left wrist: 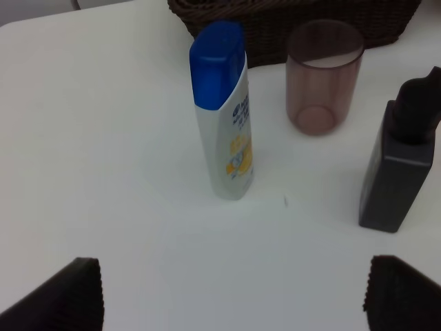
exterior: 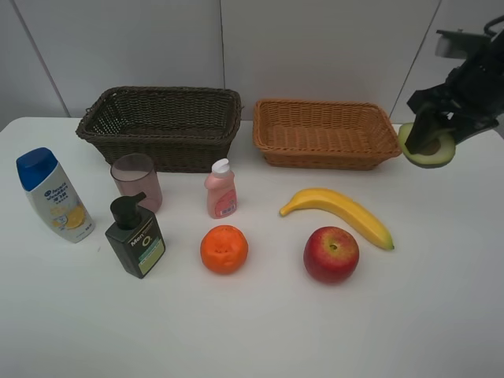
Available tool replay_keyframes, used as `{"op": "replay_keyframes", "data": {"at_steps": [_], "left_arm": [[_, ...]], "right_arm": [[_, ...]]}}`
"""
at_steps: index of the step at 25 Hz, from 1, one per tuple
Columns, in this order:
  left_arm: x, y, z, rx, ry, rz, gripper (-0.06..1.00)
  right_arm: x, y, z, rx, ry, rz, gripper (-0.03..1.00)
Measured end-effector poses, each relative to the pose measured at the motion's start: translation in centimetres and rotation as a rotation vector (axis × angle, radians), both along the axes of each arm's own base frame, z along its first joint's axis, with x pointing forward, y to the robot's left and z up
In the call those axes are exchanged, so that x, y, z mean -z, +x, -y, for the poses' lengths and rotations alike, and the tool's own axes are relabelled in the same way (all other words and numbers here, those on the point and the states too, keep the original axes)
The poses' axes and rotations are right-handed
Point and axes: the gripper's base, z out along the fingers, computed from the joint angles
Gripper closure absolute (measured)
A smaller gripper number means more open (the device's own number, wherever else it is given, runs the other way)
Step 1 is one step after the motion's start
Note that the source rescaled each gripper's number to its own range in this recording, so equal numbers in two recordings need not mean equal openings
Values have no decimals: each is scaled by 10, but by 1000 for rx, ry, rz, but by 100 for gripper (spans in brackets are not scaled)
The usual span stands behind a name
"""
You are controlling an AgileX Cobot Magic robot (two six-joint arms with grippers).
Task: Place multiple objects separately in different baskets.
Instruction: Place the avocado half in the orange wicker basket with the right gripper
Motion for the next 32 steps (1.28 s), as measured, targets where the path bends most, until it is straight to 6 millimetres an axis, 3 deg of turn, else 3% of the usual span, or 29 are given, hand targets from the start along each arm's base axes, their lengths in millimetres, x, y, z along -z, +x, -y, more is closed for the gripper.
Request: {"op": "replay_keyframes", "data": {"at_steps": [6,13,19,24,32], "left_arm": [[0,0,0,0,0,0,-6],[0,0,0,0,0,0,-6],[0,0,0,0,0,0,-6],[0,0,0,0,0,0,-6],[0,0,0,0,0,0,-6]], "right_arm": [[-20,21,-7,-139,-8,253,68],[-20,50,-24,-262,-96,530,68],[3,79,-37,-279,-119,602,68],[35,102,-46,-304,-129,566,68],[77,117,-50,-303,-138,529,68]]}}
